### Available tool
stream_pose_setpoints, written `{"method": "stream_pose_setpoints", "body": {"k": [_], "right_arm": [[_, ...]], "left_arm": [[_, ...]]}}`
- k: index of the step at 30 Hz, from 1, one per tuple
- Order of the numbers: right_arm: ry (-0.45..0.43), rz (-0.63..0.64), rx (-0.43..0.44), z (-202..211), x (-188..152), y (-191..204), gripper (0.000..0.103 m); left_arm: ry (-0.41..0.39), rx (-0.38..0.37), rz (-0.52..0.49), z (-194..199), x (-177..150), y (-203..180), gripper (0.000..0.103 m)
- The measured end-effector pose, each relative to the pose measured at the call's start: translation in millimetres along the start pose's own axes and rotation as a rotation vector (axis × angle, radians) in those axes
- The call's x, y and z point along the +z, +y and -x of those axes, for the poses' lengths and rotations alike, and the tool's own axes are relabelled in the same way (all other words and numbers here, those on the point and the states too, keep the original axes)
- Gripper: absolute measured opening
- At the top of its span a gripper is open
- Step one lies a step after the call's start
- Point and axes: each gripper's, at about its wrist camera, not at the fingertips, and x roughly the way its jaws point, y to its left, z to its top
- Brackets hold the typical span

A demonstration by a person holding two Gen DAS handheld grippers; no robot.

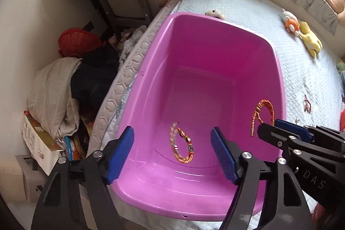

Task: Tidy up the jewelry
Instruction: 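Carry both bracelets to the pink tub and open both tools to drop them, then move both tools back over the jewelry on the bed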

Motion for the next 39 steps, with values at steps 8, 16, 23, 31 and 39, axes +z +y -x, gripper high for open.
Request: {"method": "stream_pose_setpoints", "body": {"k": [8, 16, 23, 31, 39], "right_arm": [[-0.005, -0.013, -0.015, 3.7, 0.4, -5.9, 0.045], [-0.004, -0.027, -0.022, 10.5, -2.9, -7.4, 0.046], [-0.020, -0.032, -0.019, 21.0, -11.6, -6.8, 0.047], [-0.028, -0.024, -0.041, 32.4, -40.7, -10.1, 0.047], [-0.050, -0.092, -0.080, 49.3, -81.6, -41.9, 0.052]], "left_arm": [[0.035, -0.020, 0.028, -7.4, 2.0, 14.4, 0.087], [0.030, -0.024, 0.022, -1.8, -0.6, 12.4, 0.087], [0.011, -0.035, 0.005, 9.2, -4.8, 10.8, 0.087], [-0.002, -0.056, -0.019, 15.2, -17.2, 5.4, 0.087], [-0.001, -0.068, -0.084, 21.5, -31.7, -24.6, 0.087]]}}
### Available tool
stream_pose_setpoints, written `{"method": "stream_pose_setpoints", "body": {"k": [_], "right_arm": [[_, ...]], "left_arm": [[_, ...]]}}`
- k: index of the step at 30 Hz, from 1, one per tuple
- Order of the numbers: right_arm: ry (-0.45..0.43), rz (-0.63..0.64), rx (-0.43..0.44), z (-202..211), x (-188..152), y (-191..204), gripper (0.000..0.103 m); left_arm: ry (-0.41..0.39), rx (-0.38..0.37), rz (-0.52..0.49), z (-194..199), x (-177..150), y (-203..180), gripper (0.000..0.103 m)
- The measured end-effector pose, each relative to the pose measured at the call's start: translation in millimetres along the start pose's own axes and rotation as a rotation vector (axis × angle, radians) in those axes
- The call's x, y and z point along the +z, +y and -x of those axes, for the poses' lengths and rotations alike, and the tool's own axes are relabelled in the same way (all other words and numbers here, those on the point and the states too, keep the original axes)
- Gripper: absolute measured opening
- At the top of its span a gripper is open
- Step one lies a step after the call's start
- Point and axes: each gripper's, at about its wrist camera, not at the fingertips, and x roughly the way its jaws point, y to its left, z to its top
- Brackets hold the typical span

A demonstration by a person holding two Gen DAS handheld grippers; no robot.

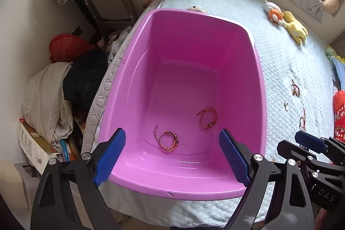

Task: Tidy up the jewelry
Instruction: 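Move both tools back over the jewelry on the bed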

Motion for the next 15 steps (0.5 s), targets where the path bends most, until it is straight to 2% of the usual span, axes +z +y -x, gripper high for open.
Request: {"method": "stream_pose_setpoints", "body": {"k": [10, 15], "right_arm": [[-0.043, -0.095, -0.019, 33.5, -55.1, -73.2, 0.059], [-0.089, -0.125, -0.022, 61.2, -86.2, -129.1, 0.060]], "left_arm": [[-0.036, -0.039, -0.077, 24.6, -21.9, -74.0, 0.091], [-0.054, -0.038, -0.103, 40.6, -45.2, -121.1, 0.095]]}}
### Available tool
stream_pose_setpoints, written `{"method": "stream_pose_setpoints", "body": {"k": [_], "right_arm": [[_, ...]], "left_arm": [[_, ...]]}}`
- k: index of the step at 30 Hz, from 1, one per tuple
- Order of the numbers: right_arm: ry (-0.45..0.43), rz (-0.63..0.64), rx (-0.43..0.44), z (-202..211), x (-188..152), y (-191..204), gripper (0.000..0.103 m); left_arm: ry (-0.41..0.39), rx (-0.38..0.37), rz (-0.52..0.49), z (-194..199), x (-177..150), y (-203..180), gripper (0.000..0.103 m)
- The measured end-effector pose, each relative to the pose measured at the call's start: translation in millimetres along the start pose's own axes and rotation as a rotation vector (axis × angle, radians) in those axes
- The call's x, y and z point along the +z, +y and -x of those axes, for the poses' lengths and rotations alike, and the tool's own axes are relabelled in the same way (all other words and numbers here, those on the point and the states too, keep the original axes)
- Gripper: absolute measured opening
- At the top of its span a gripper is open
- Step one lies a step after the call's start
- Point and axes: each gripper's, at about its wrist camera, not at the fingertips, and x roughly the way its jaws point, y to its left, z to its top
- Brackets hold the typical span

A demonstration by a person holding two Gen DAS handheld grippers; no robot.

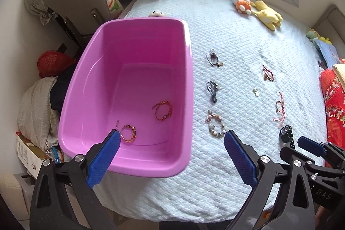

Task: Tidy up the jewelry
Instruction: 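Move both tools back over the jewelry on the bed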

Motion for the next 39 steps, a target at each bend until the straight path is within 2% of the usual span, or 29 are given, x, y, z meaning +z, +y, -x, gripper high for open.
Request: {"method": "stream_pose_setpoints", "body": {"k": [7, 13, 19, 24, 27, 29, 33, 36, 39], "right_arm": [[-0.074, 0.061, -0.021, 47.8, -32.1, -77.2, 0.069], [-0.078, 0.105, -0.030, 63.9, -56.0, -131.8, 0.069], [-0.064, 0.045, -0.041, 63.1, -77.9, -172.0, 0.069], [-0.080, -0.026, -0.090, 62.2, -91.4, -193.9, 0.069], [-0.107, -0.058, -0.110, 60.3, -96.6, -207.4, 0.069], [-0.098, -0.070, -0.129, 54.9, -97.8, -216.4, 0.069], [-0.100, -0.049, -0.140, 44.9, -100.2, -234.5, 0.069], [-0.099, 0.003, -0.151, 28.4, -100.9, -248.9, 0.071], [-0.097, 0.049, -0.127, 6.4, -100.6, -265.4, 0.071]], "left_arm": [[0.013, 0.016, 0.070, 20.1, -34.0, -62.4, 0.096], [0.008, 0.049, 0.108, 36.8, -54.9, -102.6, 0.096], [0.009, 0.060, 0.064, 45.1, -73.9, -132.1, 0.097], [0.006, 0.042, -0.005, 31.6, -86.5, -149.8, 0.097], [-0.017, 0.004, -0.017, 23.3, -91.3, -159.9, 0.097], [-0.020, 0.008, -0.027, 16.8, -94.0, -168.1, 0.097], [-0.024, -0.005, -0.002, -0.3, -100.7, -181.3, 0.097], [-0.025, 0.007, 0.040, -18.2, -108.5, -190.7, 0.097], [-0.024, 0.033, 0.092, -38.4, -119.5, -200.6, 0.097]]}}
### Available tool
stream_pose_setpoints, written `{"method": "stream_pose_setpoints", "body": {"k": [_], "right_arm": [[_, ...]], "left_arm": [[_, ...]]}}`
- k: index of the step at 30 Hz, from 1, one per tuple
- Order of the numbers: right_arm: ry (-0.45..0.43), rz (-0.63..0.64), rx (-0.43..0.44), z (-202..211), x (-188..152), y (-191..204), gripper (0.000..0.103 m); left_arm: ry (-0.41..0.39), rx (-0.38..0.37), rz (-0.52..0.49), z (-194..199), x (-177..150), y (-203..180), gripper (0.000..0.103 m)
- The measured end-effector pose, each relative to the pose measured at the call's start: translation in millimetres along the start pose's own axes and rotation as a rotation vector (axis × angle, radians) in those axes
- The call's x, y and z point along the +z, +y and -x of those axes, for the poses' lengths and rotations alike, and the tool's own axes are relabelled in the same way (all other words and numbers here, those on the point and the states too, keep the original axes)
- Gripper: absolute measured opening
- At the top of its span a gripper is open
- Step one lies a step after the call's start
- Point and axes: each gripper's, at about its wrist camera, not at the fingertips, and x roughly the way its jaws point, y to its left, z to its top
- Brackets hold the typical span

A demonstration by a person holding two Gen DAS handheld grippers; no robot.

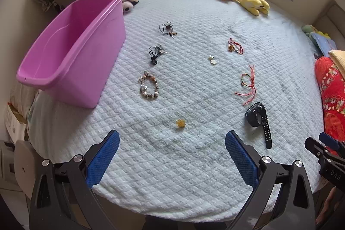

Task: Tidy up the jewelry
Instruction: 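Move both tools back over the jewelry on the bed, then grasp the black wristwatch with the right tool while the left tool grasps the yellow flower clip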

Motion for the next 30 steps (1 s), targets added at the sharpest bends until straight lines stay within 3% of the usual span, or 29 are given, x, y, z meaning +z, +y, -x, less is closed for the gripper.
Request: {"method": "stream_pose_setpoints", "body": {"k": [5, 10, 20, 30], "right_arm": [[-0.004, 0.051, 0.068, -38.7, -1.8, -12.9, 0.071], [-0.049, 0.119, 0.060, -76.4, -5.3, -12.8, 0.071], [-0.178, 0.183, 0.075, -129.5, -8.9, -14.3, 0.072], [-0.185, 0.154, 0.074, -167.3, -6.0, -16.9, 0.074]], "left_arm": [[-0.021, 0.081, 0.032, -25.2, -19.8, -11.5, 0.097], [-0.034, 0.113, 0.070, -60.7, -37.4, -11.0, 0.097], [-0.112, 0.109, 0.112, -129.4, -56.2, -15.7, 0.097], [-0.102, 0.116, 0.109, -170.8, -54.6, -19.3, 0.097]]}}
